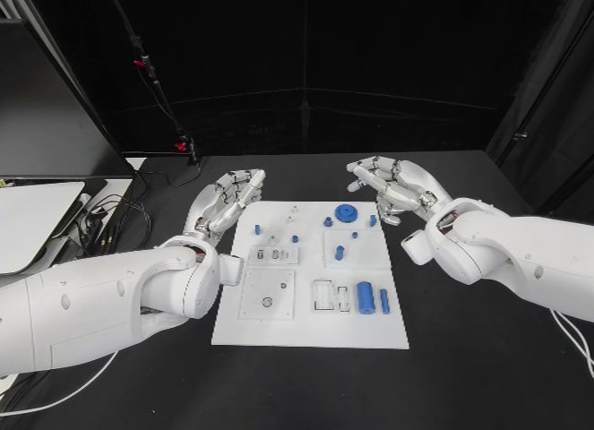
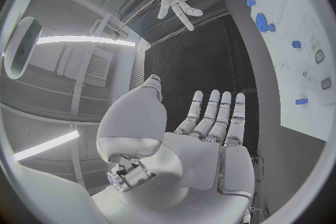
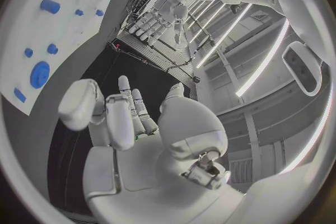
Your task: Assemble the parts on the task board
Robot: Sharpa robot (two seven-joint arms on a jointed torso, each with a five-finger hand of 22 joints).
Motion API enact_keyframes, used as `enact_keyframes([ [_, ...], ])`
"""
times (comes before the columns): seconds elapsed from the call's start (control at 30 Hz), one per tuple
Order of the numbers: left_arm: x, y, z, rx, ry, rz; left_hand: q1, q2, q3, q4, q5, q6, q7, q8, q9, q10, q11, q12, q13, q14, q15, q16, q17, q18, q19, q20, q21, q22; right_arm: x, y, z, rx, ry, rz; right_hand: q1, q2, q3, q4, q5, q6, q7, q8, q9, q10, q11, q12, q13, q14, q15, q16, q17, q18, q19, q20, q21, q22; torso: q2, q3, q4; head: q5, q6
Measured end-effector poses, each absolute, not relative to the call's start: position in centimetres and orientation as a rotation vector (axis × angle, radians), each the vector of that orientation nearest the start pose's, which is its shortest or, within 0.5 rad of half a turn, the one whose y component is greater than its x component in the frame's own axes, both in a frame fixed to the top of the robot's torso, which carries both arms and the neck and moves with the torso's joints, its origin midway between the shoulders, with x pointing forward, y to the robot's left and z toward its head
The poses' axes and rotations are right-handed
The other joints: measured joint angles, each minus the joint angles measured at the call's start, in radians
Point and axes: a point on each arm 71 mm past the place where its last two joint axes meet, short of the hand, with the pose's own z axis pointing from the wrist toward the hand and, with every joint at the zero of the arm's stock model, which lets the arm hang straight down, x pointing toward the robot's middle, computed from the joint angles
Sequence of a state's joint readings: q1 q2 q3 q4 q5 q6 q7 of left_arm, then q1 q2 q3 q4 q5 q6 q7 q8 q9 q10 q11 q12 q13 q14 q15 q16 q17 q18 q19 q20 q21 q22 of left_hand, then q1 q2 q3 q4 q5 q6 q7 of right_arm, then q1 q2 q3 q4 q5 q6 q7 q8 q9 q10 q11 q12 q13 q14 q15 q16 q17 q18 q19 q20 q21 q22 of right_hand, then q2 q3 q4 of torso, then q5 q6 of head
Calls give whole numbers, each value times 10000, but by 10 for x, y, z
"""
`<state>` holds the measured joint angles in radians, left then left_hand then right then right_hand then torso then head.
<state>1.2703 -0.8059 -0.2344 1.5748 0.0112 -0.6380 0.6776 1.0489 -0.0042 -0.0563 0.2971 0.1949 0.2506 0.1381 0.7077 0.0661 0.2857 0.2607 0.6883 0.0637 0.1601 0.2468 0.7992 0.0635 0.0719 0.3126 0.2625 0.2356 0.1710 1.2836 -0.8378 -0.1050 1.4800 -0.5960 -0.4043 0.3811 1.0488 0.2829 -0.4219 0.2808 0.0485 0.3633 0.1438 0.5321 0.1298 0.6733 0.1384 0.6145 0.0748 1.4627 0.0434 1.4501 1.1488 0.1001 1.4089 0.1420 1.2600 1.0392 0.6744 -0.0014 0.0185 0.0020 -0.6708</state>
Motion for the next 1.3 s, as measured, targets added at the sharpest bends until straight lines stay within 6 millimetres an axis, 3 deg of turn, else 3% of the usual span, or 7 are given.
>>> enact_keyframes([
  [0.03,469,198,-192,-9304,12252,-13745,0,0,0,0,0,0,0,0,0,0,0,0,0,-20,19,0,0,-2,0,0,0,0,502,-212,-149,3998,14507,12651,349,-7,120,-120,0,672,51,240,40,152,16,-89,-52,36,36,164,322,-90,137,26,431,578,39,-5,12,-3,0],
  [0.1,468,197,-191,-9302,12258,-13782,0,0,0,0,0,0,0,0,0,0,-1,0,0,-33,32,0,0,-2,34,34,0,0,509,-214,-144,3630,14461,12339,1022,-24,354,-361,0,1371,131,249,11,303,18,-271,-110,45,45,315,590,-159,240,64,920,1222,97,-12,32,-8,-5],
  [0.23,468,196,-190,-9283,12254,-13826,53,52,0,0,-52,0,0,0,0,0,0,0,0,-33,32,0,0,-3,36,36,0,0,521,-216,-137,2829,14419,11649,2571,-124,904,-1223,0,2577,281,-137,-159,565,23,-630,-122,24,102,427,735,-158,241,65,1396,1815,211,-25,71,-16,10],
  [0.4,468,196,-189,-9276,12254,-13846,53,52,0,0,-94,0,0,0,0,0,-1,0,0,-33,32,-39,0,-4,72,72,57,35,533,-213,-134,1739,14468,10704,3692,-288,1272,-1784,0,3338,422,-666,-368,796,-65,-1049,-122,24,102,427,724,-157,204,102,1651,2163,369,-14,117,17,54],
  [0.67,467,194,-189,-9263,12272,-13910,53,52,0,0,-94,0,0,0,0,-1,-1,0,0,-33,32,-39,0,-6,72,72,57,35,549,-200,-129,462,14449,9264,4678,-568,1351,-2132,0,3844,192,-1466,-641,1168,-223,-1706,-125,7,-28,427,731,-154,111,10,1756,2348,546,2,198,-47,160],
  [1.0,468,193,-189,-9244,12269,-13916,53,51,0,0,-94,-1,0,0,0,37,36,0,0,-33,31,-39,0,-6,72,72,57,34,567,-168,-133,-884,14613,7806,5053,-575,1351,-2132,0,3814,57,-2310,-669,1471,-206,-2317,-130,42,-64,427,711,-153,77,-23,1799,2409,635,1,232,-216,213],
  [1.3,468,193,-189,-9245,12269,-13917,53,51,0,0,-94,-1,0,0,0,36,35,0,0,-33,31,-38,1,-6,72,72,56,28,573,-154,-139,-1529,15015,6961,5147,-563,1351,-2131,0,3731,49,-2654,-668,1509,-168,-2631,-129,42,-63,427,641,-153,41,12,1836,2402,614,-8,266,-259,107],
])
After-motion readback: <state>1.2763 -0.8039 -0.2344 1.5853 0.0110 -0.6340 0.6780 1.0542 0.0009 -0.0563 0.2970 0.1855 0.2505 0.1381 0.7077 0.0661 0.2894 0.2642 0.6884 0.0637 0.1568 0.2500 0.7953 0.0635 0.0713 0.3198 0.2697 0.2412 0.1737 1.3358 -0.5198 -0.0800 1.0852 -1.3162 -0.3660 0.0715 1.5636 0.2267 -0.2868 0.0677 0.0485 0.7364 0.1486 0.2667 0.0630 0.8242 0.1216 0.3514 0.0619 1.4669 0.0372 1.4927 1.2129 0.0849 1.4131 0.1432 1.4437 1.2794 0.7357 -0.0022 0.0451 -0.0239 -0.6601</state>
